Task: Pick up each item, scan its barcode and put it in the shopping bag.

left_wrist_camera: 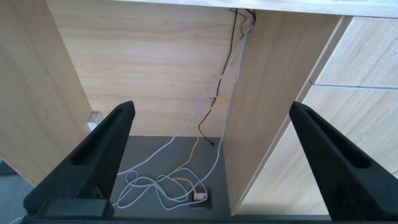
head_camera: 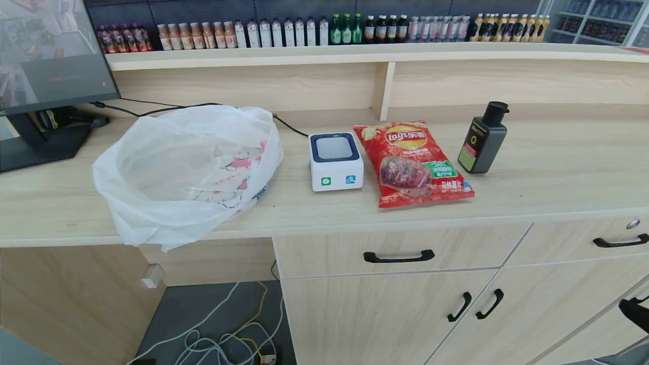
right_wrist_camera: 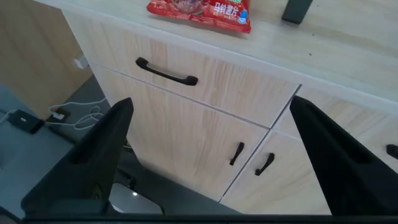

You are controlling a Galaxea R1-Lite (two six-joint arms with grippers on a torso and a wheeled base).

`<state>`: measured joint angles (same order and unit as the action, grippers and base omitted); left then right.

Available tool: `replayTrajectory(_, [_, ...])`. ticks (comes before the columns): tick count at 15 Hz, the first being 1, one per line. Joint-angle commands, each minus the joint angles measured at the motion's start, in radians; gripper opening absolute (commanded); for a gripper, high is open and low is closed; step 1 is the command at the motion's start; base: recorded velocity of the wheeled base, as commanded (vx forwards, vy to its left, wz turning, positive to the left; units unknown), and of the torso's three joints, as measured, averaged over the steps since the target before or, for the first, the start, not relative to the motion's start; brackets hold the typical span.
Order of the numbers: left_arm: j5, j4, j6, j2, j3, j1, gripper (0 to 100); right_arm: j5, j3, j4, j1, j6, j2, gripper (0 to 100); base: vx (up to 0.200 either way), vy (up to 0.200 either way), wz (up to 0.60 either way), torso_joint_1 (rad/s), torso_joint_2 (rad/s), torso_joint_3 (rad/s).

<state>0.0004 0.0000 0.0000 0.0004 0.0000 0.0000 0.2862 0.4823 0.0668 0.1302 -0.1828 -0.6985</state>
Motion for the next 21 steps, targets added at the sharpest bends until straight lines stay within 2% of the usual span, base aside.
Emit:
replayTrajectory(1, [0.000, 0.000, 0.000, 0.000, 0.000, 0.000, 100, 0.001, 0.018, 0.030, 0.049, -0.001, -0.134, 100, 0.000, 0.000, 0.00, 0.000, 0.00, 0.000])
replayTrajectory(4, [0.001, 0.000, 0.000, 0.000, 0.000, 0.000, 100, 0.001, 0.024, 0.142, 0.069, 0.003, -0.279, 100, 0.000, 0.000, 0.00, 0.000, 0.00, 0.000])
replayTrajectory(8, [0.000, 0.000, 0.000, 0.000, 0.000, -0.002, 100, -0.010, 0.114, 0.142, 0.117, 0.029, -0.407, 100, 0.000, 0.000, 0.00, 0.000, 0.00, 0.000])
replayTrajectory(11, [0.000, 0.000, 0.000, 0.000, 0.000, 0.000, 100, -0.090, 0.203, 0.145, 0.167, 0.059, -0.523, 100, 0.000, 0.000, 0.00, 0.000, 0.00, 0.000])
replayTrajectory(14, [0.000, 0.000, 0.000, 0.000, 0.000, 0.000, 100, -0.203, 0.285, 0.146, 0.275, 0.143, -0.616, 100, 0.000, 0.000, 0.00, 0.000, 0.00, 0.000])
replayTrajectory(16, [0.000, 0.000, 0.000, 0.000, 0.000, -0.002, 100, -0.320, 0.386, 0.148, 0.356, 0.241, -0.716, 100, 0.000, 0.000, 0.00, 0.000, 0.00, 0.000])
replayTrajectory(21, [0.001, 0.000, 0.000, 0.000, 0.000, 0.000, 100, -0.351, 0.515, 0.146, 0.350, 0.243, -0.816, 100, 0.000, 0.000, 0.00, 0.000, 0.00, 0.000])
